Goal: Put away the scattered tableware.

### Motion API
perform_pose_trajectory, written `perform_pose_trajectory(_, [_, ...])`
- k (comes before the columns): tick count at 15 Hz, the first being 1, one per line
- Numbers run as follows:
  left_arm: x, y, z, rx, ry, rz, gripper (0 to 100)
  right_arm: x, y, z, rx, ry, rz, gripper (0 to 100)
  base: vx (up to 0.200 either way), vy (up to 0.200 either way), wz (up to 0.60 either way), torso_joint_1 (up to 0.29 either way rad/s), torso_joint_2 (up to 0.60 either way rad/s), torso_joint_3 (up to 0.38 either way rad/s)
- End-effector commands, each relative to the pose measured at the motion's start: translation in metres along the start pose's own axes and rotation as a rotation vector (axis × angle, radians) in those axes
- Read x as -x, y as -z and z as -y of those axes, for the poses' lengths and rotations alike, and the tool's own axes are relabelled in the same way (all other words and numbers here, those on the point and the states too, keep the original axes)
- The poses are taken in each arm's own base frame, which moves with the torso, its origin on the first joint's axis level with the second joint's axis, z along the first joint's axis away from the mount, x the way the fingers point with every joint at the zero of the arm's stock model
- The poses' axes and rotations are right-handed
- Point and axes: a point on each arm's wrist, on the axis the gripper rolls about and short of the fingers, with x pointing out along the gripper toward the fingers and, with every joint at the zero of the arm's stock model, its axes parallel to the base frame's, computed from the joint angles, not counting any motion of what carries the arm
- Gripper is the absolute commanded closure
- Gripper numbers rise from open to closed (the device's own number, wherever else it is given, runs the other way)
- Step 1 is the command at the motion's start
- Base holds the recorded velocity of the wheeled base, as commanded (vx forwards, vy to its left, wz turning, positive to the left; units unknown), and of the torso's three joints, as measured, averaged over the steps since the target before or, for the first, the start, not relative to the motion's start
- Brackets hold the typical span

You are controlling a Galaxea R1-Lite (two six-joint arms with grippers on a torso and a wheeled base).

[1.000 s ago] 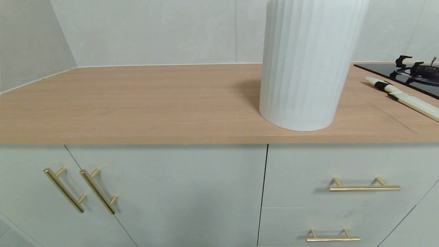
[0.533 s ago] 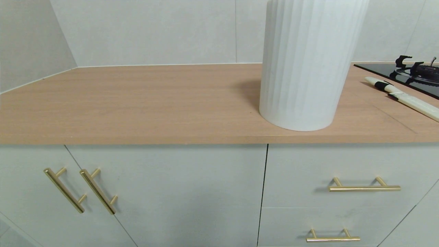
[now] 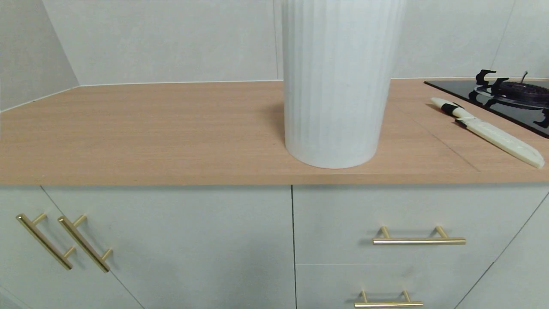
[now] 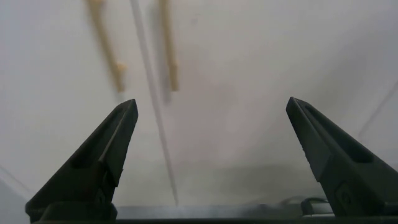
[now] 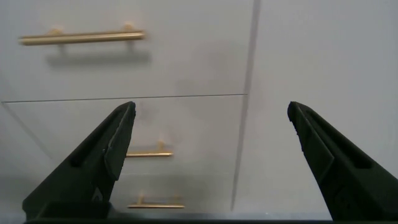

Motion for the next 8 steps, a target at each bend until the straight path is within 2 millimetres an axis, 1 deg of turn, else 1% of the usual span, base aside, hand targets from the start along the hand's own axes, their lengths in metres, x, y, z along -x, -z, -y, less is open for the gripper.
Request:
perform_pose_trajectory(1, [-0.0001,0.0,0.0,0.001,0.0,-0.001,0,0.0,-0.0004,0.0,0.002,-0.001,0.0,0,0.0,0.0,0.0,0.0,0.0,0.0])
perform_pose_trajectory(8, [-0.0002,0.0004,0.0,0.001,0.0,-0.003,0,-0.0001,0.0001,0.0,0.003,-0.001,-0.001,0,0.0,0.0,0.0,0.0,0.0,0.0])
